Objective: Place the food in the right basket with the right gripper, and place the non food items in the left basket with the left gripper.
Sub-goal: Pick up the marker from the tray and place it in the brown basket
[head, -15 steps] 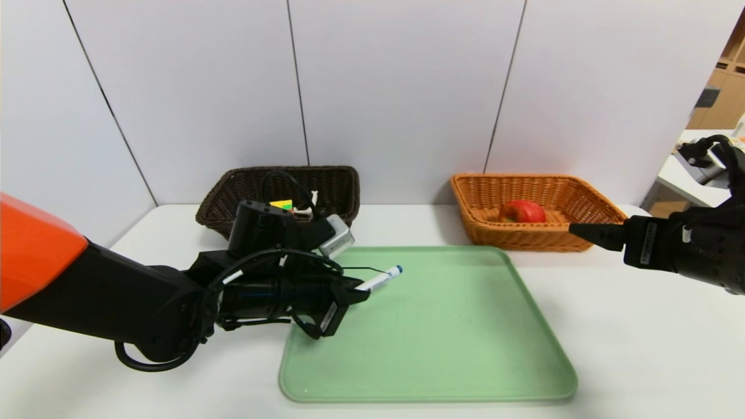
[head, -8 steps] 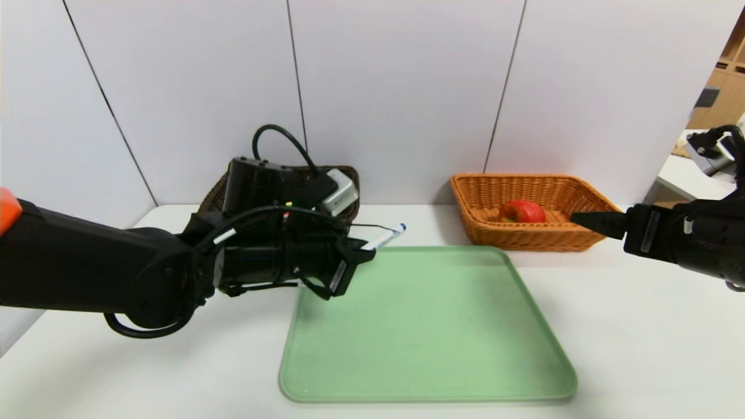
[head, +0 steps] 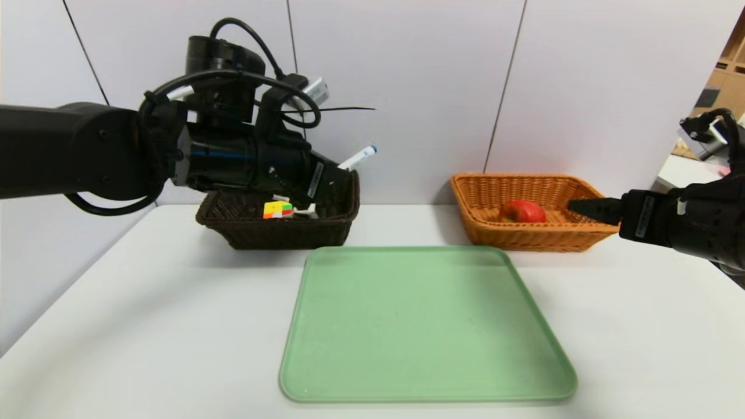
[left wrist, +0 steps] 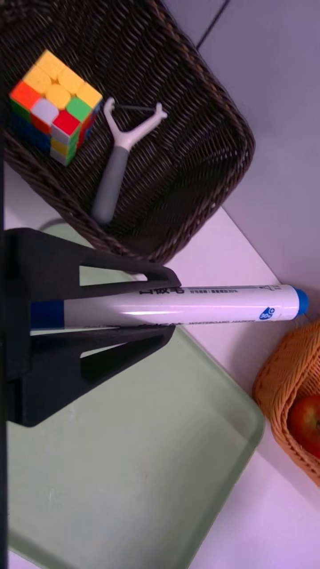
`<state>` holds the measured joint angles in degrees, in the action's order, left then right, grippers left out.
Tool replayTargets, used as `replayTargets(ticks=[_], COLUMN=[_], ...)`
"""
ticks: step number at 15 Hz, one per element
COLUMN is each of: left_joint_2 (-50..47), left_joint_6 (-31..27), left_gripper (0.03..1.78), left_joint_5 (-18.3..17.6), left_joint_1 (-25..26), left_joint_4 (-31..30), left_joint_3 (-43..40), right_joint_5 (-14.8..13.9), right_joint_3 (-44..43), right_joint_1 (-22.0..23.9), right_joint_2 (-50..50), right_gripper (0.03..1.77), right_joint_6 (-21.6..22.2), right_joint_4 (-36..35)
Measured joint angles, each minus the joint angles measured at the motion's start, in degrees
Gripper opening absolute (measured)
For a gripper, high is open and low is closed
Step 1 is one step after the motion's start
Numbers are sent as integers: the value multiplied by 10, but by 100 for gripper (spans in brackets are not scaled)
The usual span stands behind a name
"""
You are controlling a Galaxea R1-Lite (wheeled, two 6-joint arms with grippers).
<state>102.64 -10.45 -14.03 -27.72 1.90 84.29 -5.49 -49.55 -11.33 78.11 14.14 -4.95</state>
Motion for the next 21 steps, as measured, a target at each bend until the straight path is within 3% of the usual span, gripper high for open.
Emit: replayTargets(ticks=[3,11,17,21], left_joint_2=[19,79,124,169], left_joint_6=[-1,-17,-49,-75], left_gripper=[24,24,24,24], left_joint_5=[1,0,-7,-34], left_joint_1=[27,96,127,133], left_joint_4=[20,52,127,167], left_joint_3=[35,76,159,224], right_joint_5=[5,21,21,22], right_joint_3=[-32,-155,-164,-161], right_joint_1=[0,0,0,-1], right_joint_2=[10,25,27,26], right_gripper=[170,170,170,170], right_joint_6=[-34,-72,-75,-73], right_joint_4=[46,256,257,257])
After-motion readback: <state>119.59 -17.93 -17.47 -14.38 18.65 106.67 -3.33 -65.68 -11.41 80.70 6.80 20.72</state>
